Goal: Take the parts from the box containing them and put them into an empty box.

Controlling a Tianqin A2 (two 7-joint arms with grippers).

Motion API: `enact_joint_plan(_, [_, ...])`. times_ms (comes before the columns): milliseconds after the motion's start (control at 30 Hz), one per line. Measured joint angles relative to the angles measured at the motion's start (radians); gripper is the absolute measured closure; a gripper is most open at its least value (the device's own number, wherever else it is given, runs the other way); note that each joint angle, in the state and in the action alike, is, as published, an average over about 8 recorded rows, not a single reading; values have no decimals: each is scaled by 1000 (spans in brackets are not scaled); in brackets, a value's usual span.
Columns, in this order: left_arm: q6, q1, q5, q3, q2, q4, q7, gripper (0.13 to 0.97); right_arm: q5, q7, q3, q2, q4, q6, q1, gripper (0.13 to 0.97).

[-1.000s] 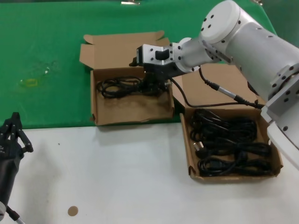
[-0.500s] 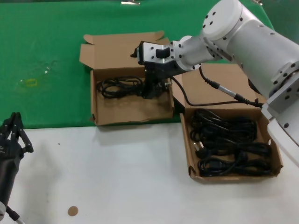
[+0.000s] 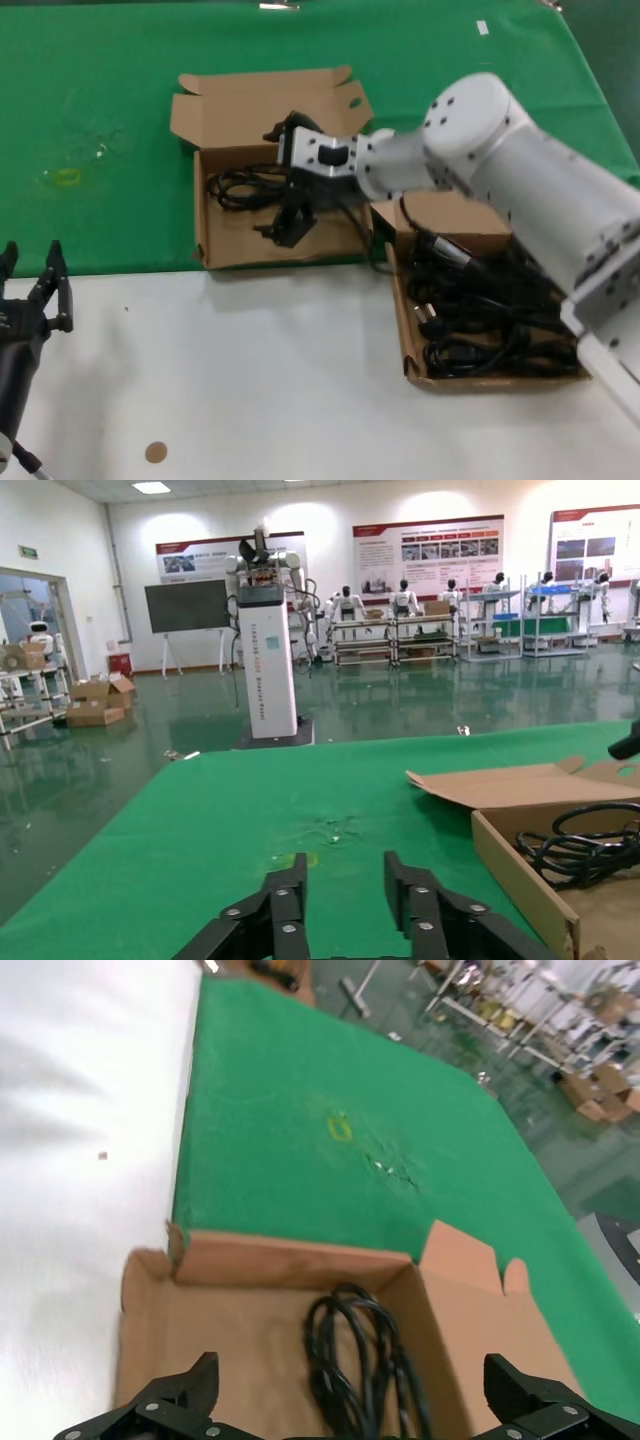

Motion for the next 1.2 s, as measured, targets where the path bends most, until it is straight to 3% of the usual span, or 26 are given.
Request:
enact_joint_plan(333, [0, 0, 0, 0, 0, 0, 0, 709, 34, 55, 108, 39, 195, 101, -189, 151])
enact_joint_plan(600, [0, 0, 0, 0, 0, 0, 0, 489, 63, 101, 197, 72, 355, 185, -344, 129])
enact_joint_plan(900, [0, 0, 0, 0, 0, 0, 0, 298, 94, 151, 296, 108, 533, 277, -517, 129])
enact_joint_plan(1033, [0, 0, 0, 0, 0, 0, 0, 298, 108, 173, 340, 124, 612, 318, -594, 129])
enact_joint_plan(1200, [0, 0, 0, 0, 0, 0, 0, 223, 125, 201, 395, 144, 710, 370, -690, 129])
